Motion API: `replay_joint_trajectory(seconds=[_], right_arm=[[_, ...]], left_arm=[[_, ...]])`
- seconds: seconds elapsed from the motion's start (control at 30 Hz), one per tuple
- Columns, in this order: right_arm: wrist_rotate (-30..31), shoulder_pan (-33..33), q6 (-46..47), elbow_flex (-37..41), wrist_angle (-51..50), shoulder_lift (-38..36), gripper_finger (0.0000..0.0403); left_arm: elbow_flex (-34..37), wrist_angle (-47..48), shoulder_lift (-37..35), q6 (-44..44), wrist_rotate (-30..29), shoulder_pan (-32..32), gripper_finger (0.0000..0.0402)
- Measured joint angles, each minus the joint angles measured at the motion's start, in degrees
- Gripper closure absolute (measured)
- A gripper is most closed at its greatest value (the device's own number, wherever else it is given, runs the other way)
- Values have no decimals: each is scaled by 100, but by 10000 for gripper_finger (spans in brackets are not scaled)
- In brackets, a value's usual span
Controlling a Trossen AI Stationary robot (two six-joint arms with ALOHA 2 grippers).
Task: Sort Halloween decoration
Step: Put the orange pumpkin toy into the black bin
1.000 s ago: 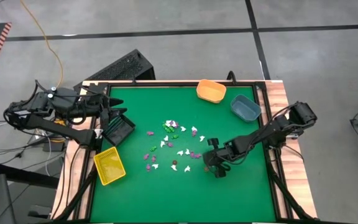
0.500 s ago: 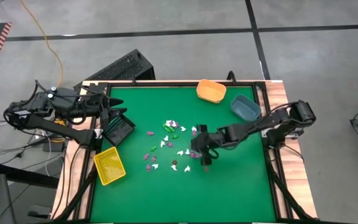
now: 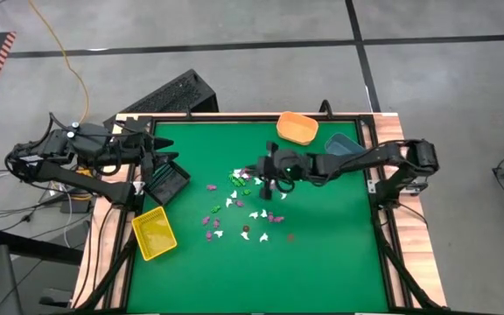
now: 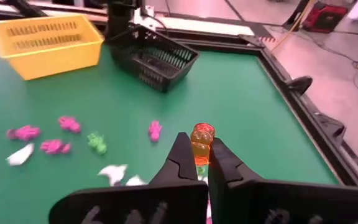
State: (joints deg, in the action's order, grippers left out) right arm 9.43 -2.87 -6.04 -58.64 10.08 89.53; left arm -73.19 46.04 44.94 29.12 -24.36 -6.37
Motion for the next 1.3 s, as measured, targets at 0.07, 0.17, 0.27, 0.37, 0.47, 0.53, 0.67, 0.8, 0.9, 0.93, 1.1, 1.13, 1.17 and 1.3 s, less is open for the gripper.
replay_joint_trajectory(seconds=[0.07, 0.17, 0.27, 0.37, 0.47, 0.53, 0.67, 0.8, 0.9, 0.93, 1.1, 1.13, 1.17, 1.3], right_arm=[[-10, 0, -1, -329, -68, 334, 401], [-98, 9, 0, -958, -63, 860, 401], [-518, 4, 0, -1711, -13, 1423, 401], [-908, -17, 0, -2476, -36, 1998, 401], [-1236, -31, -56, -3231, -138, 2570, 401], [-1401, -50, -161, -3701, -337, 2894, 401], [-1588, -79, -181, -4626, -426, 3522, 401], [-1736, -141, -194, -5434, -507, 4070, 401], [-1752, -169, -196, -5977, -538, 4462, 401], [-1784, -184, -195, -6153, -526, 4612, 401], [-1952, -212, -109, -6963, -785, 5279, 401], [-1963, -212, -108, -7111, -801, 5429, 401], [-1963, -211, -105, -7248, -796, 5539, 401], [-1963, -250, -42, -7546, -819, 5799, 401]], left_arm=[[0, -1, -2, 0, 0, -2, 170], [0, -4, -42, 0, 0, 0, 170], [-2, -11, -108, -2, -4, 0, 170], [-4, -10, -188, -2, -38, 0, 170], [-7, -11, -268, -2, -78, 0, 170], [-7, -9, -292, 0, -162, 0, 170], [-7, -11, -342, -2, -195, 0, 170], [-7, -7, -375, -33, -192, 0, 170], [-7, -27, -377, -146, -197, 0, 170], [-7, -29, -377, -152, -199, 0, 170], [-7, -28, -373, -153, -197, 0, 170], [-7, -28, -375, -153, -197, 0, 170], [-7, -28, -375, -153, -198, 0, 170], [-7, -28, -373, -153, -198, 0, 170]])
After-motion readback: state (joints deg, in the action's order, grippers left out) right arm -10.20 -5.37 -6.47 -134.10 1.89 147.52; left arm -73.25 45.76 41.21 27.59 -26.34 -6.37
